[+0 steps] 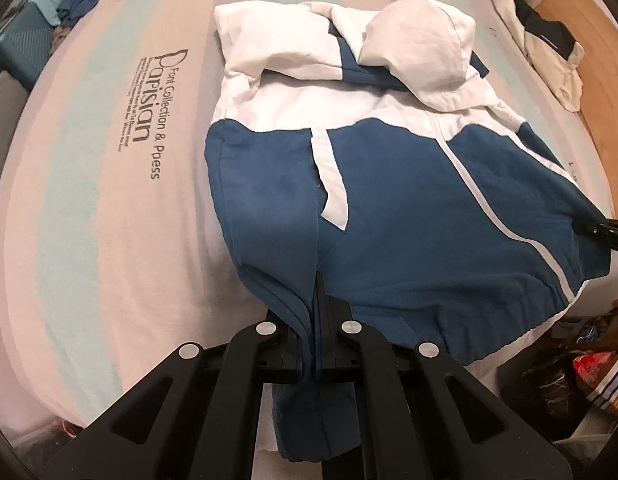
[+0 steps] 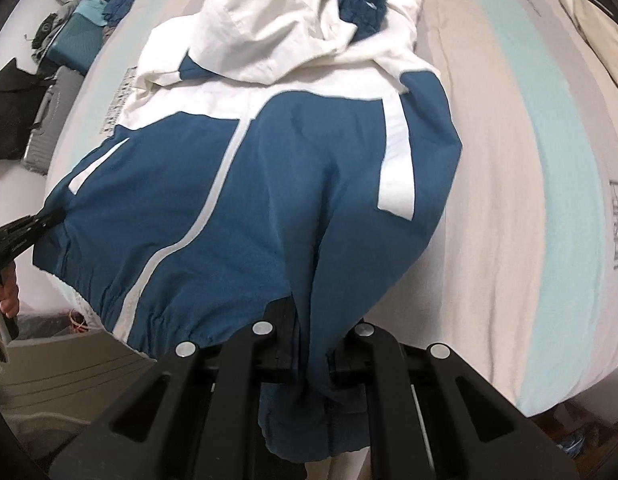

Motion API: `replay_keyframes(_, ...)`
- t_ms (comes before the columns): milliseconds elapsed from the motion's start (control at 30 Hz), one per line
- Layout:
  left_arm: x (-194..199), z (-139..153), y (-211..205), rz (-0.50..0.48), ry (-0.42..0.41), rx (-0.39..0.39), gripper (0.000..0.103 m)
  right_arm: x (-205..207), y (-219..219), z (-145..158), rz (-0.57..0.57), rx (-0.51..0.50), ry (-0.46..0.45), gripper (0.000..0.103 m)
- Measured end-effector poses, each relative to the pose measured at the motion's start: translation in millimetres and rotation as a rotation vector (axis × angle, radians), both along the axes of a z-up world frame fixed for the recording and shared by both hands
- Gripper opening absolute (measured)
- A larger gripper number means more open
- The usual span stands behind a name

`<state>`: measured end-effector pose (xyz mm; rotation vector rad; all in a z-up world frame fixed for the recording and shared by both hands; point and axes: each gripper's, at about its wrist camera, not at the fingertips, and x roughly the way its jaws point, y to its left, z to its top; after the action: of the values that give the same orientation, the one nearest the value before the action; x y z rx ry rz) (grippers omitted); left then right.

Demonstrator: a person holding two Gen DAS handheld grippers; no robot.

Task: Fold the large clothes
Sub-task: 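Lift the blue hem with both tools and fold it toward the hood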

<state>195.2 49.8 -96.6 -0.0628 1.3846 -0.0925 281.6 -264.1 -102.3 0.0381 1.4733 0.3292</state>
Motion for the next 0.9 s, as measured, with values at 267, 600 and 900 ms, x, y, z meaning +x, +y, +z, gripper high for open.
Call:
replay_keyframes(267,33,5,0,0.066,0.074,0.008,0.002,45,-10,0,0.026,0.069,0.03,0.007)
replay_keyframes(600,89,18,-2,0.024,0.103,0.017,0.002,106,-17,3,0.061,0.118,0.022,0.006)
replay_keyframes(900,143,25,-3,-0.01,0.068,0.014,0.002,153,-12,12,0.069,0.079,-0.022,0.006)
